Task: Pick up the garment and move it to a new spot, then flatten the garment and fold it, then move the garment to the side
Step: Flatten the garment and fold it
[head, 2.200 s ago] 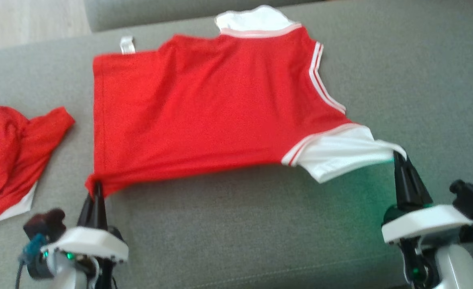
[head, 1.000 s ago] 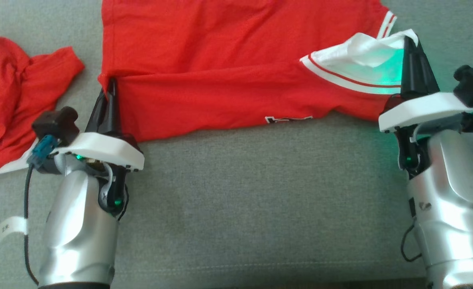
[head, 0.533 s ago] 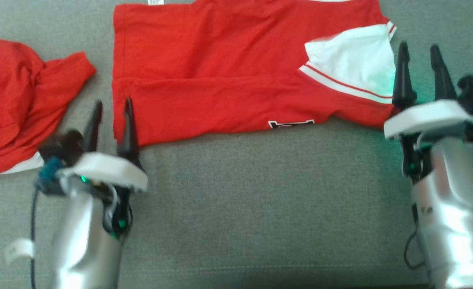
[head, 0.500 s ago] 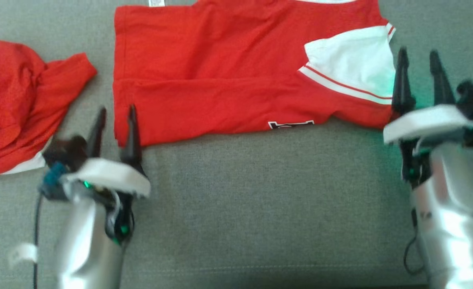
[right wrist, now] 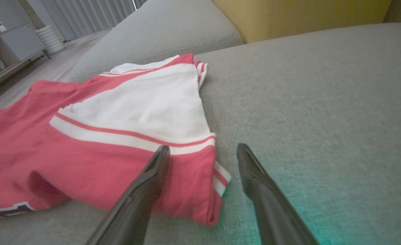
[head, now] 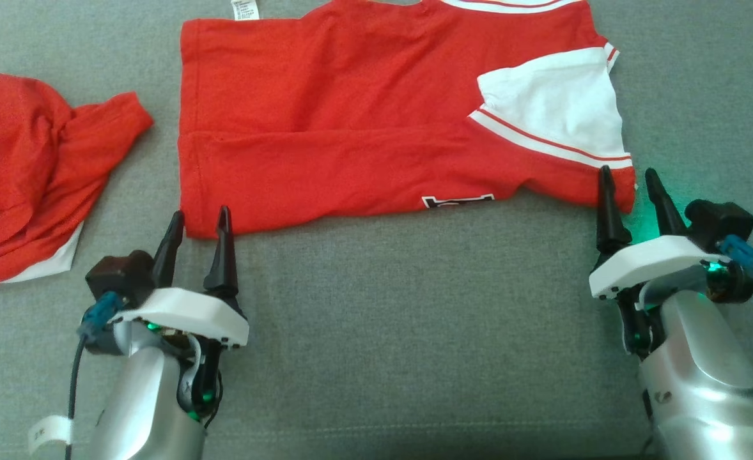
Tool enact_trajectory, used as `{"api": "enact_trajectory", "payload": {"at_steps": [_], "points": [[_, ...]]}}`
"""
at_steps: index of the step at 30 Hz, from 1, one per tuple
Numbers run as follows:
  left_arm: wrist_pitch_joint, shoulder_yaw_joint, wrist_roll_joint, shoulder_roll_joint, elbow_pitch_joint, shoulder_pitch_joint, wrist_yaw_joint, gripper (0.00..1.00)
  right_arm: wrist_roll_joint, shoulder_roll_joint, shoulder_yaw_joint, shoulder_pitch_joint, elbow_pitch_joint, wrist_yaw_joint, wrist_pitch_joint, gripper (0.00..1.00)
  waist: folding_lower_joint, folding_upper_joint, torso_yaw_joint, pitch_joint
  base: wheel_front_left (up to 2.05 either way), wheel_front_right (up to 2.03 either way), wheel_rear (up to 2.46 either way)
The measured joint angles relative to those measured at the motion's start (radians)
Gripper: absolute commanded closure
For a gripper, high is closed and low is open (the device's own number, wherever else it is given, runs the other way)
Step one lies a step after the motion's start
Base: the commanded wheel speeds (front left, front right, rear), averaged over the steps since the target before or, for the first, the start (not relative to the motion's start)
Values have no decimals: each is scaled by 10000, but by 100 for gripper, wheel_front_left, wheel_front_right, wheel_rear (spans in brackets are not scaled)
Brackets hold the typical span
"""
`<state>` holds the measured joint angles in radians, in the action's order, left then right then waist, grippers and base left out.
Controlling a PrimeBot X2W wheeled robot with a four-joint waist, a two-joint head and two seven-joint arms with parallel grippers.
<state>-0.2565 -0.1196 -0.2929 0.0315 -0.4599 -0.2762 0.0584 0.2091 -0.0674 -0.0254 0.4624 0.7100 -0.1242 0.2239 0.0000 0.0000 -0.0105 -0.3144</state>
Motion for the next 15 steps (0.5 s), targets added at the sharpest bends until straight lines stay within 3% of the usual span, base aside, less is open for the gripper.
{"api": "enact_trajectory", "payload": {"at_steps": [3,4,7,8,9,15], "points": [[-2,-65,-4,0,-44,-3,61,0,-136,0,-19,59,309,0,-284,0,0,0,3,-31,0,0,0],[0,-90,-6,0,-73,-4,125,0,-178,10,-2,83,401,0,-330,12,0,0,5,-35,0,0,0],[-2,-196,-140,4,-184,-11,222,0,-345,12,113,291,558,0,-481,69,0,0,10,-33,0,0,0],[-2,-249,-219,2,-245,-12,245,0,-347,15,192,364,619,0,-491,94,0,0,12,-28,0,0,0],[-2,-282,-291,2,-288,-12,307,0,-347,29,238,433,671,0,-514,100,0,0,9,-20,0,0,0],[-2,-314,-550,2,-625,-44,389,0,-326,42,464,524,748,0,-566,100,0,0,-74,7,0,0,0]]}}
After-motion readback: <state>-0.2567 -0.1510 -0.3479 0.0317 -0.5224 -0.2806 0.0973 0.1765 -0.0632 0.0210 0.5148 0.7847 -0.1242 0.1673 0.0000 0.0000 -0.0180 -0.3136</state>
